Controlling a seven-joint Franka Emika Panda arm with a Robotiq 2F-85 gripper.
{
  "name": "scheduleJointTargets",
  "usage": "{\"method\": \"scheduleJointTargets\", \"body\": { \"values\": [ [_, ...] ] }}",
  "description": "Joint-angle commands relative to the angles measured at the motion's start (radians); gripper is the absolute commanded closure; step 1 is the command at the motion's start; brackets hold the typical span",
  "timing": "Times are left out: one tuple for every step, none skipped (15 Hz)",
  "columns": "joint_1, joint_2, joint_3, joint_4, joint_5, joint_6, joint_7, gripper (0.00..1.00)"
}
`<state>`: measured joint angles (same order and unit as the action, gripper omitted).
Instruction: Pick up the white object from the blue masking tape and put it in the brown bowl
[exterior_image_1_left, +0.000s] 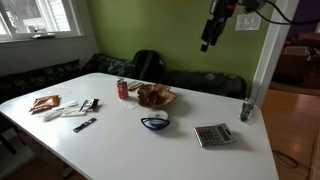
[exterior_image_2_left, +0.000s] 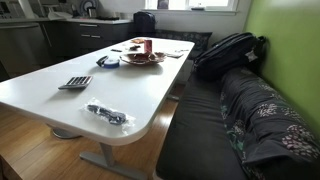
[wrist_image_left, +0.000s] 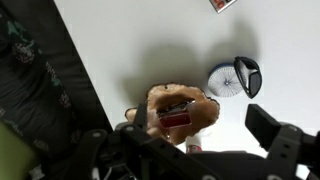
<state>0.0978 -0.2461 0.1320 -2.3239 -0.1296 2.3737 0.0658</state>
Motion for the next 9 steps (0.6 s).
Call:
{"method": "scheduleJointTargets", "body": {
  "values": [
    [0.003, 0.124, 0.138, 0.239, -0.231, -0.218, 0.182, 0.00],
    [0.016, 0.167, 0.168, 0.305, -0.291, -0.290, 0.218, 0.00],
    [0.030, 0.202, 0.188, 0.357, -0.346, -0.356, 0.240, 0.00],
    [0.046, 0.237, 0.196, 0.417, -0.387, -0.428, 0.229, 0.00],
    [0.053, 0.136, 0.158, 0.295, -0.308, -0.326, 0.209, 0.00],
    [0.066, 0.160, 0.162, 0.329, -0.318, -0.347, 0.214, 0.00],
    [0.070, 0.165, 0.159, 0.333, -0.317, -0.346, 0.214, 0.00],
    [0.069, 0.164, 0.155, 0.330, -0.317, -0.345, 0.214, 0.00],
    [0.068, 0.161, 0.151, 0.328, -0.317, -0.345, 0.213, 0.00]
  ]
}}
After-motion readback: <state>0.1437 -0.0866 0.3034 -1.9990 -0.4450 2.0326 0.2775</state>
